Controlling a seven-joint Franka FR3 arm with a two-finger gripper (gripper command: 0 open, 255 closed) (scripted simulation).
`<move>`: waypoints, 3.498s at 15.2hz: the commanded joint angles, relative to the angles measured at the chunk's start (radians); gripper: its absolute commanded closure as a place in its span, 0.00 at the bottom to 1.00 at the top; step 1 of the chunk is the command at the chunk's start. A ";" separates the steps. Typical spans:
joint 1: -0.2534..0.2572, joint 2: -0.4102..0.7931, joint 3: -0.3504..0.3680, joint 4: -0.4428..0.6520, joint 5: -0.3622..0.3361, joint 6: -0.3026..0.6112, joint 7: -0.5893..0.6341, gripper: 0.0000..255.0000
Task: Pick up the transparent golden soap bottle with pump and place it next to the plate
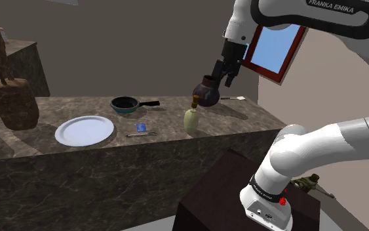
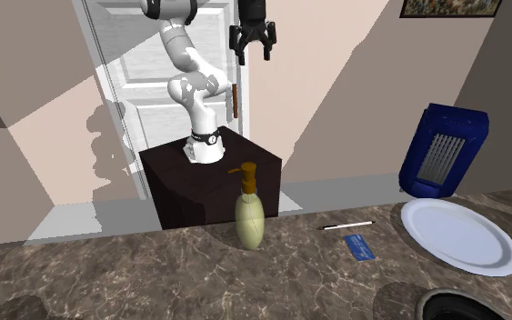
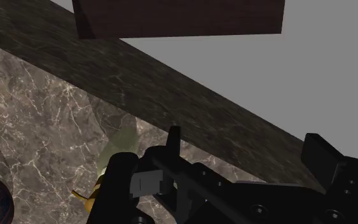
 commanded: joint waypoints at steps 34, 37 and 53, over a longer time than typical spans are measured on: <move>-0.168 0.669 -0.207 -0.220 -0.001 1.188 -0.081 0.00; -0.161 0.708 -0.209 -0.217 0.018 1.222 -0.094 0.00; -0.162 0.708 -0.209 -0.217 0.018 1.222 -0.094 1.00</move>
